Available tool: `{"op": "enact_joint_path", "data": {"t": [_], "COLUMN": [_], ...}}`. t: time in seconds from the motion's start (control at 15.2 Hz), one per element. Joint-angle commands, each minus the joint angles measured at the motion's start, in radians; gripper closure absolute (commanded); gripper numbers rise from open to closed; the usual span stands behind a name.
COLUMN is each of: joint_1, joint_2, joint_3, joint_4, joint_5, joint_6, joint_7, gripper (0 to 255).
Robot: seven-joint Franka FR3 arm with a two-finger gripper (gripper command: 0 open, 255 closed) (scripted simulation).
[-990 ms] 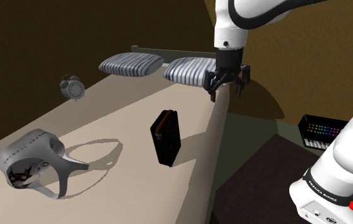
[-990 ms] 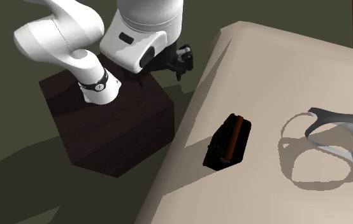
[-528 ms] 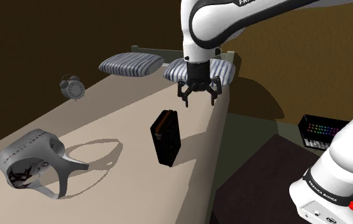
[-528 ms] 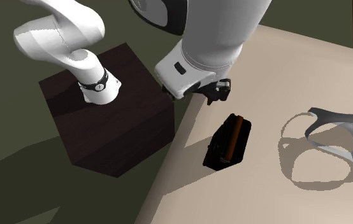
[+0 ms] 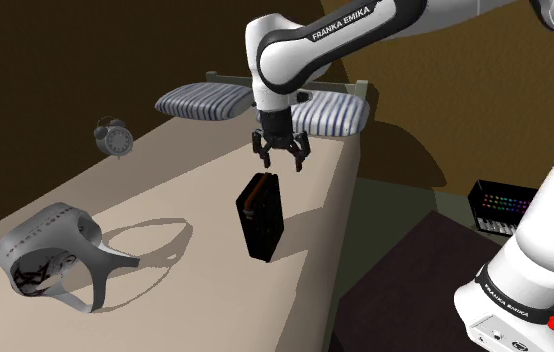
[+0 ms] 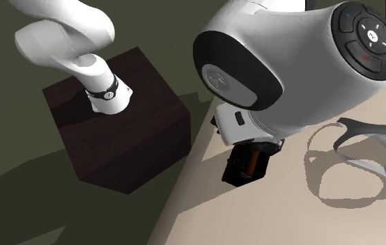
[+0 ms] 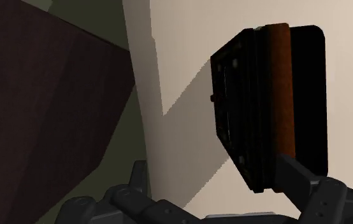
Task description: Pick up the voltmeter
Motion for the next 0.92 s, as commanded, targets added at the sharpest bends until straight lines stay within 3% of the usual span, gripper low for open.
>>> {"op": "enact_joint_path", "data": {"t": [0.0,0.33,0.86], "joint_1": [0.021,0.073,0.078], "joint_2": [0.094,0.286,0.325], "joint_3": [-0.01,-0.074,-0.085], "joint_4": [0.08,0.27,0.221], "joint_5": [-0.046,-0.118,-0.135], "joint_6": [-0.005,-0.035,0.05], "joint_7": [0.129,0.347,0.353], "gripper": [0,0,0]}}
